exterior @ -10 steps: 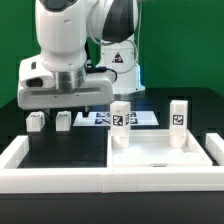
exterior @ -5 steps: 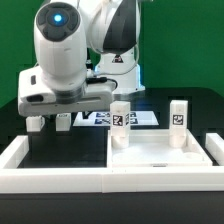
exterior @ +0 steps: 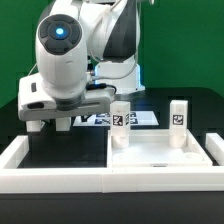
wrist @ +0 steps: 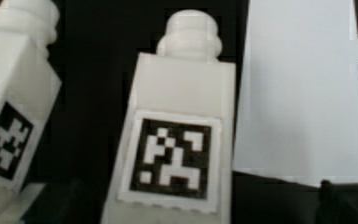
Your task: Assemble square table
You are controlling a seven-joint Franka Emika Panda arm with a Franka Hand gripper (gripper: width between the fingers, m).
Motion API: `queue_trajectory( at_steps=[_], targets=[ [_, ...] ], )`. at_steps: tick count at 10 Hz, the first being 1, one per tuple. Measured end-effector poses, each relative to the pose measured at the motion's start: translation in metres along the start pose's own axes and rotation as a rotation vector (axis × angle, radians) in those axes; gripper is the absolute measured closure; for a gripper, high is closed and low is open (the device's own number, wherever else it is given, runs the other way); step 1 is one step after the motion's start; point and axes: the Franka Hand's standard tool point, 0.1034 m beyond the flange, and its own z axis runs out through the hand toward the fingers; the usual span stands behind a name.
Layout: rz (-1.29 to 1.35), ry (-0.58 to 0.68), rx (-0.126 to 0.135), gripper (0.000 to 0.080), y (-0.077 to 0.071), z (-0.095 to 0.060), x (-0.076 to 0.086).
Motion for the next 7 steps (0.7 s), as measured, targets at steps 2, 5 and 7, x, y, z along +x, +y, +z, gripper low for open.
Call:
queue_trajectory(
  at_steps=[2,5,7],
  targets=[
    [-0.005,0.020,-0.005,0.0274,0.0011,0.0052,0.0006],
    [-0.009,0.033,-0.011,0.0512,-0.0010,0.0030,0.0034],
    [-0.010,0.033,-0.011,0.0511,-0.0012,0.0029,0.0034]
  ],
)
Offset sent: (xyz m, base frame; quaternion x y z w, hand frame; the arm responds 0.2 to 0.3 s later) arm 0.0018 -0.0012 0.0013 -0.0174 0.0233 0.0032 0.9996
